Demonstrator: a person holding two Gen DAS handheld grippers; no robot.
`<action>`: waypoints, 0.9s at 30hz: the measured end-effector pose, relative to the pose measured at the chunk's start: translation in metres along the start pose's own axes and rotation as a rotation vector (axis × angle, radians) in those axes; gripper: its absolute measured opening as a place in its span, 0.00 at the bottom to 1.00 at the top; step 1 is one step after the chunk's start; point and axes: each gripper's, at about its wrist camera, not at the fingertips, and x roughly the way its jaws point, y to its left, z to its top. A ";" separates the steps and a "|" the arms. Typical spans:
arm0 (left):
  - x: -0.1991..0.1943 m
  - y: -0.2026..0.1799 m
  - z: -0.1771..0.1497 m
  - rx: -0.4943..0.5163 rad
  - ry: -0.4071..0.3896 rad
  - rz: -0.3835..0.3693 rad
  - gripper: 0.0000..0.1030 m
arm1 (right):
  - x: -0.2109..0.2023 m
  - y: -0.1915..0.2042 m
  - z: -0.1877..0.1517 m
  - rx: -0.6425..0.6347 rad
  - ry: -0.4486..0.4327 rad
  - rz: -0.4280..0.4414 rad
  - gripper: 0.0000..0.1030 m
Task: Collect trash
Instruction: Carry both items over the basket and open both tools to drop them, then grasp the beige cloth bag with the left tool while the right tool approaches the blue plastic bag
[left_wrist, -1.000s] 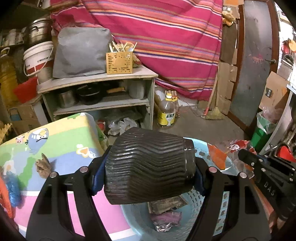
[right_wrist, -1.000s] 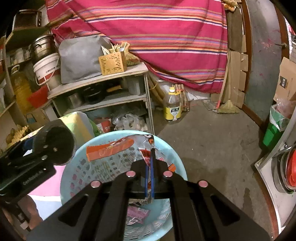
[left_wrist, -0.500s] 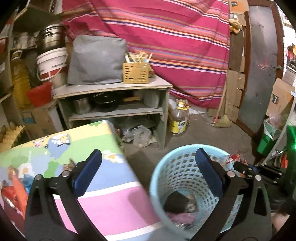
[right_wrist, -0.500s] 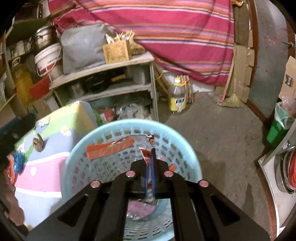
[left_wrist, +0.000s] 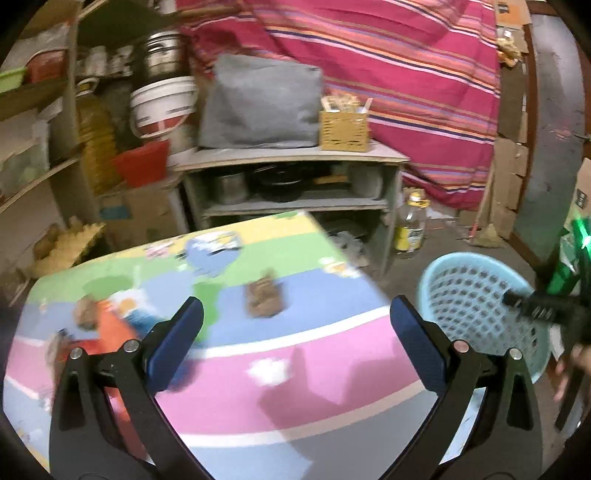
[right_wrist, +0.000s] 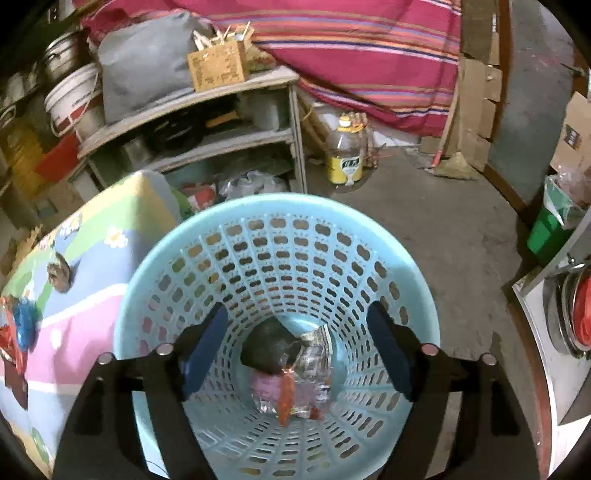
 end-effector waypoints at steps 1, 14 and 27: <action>-0.002 0.013 -0.004 -0.007 0.003 0.019 0.95 | -0.004 0.005 0.000 0.003 -0.019 0.002 0.81; -0.007 0.210 -0.056 -0.186 0.099 0.267 0.95 | -0.049 0.131 -0.023 -0.119 -0.209 0.093 0.93; 0.034 0.291 -0.089 -0.200 0.261 0.288 0.85 | -0.044 0.252 -0.052 -0.257 -0.179 0.152 0.93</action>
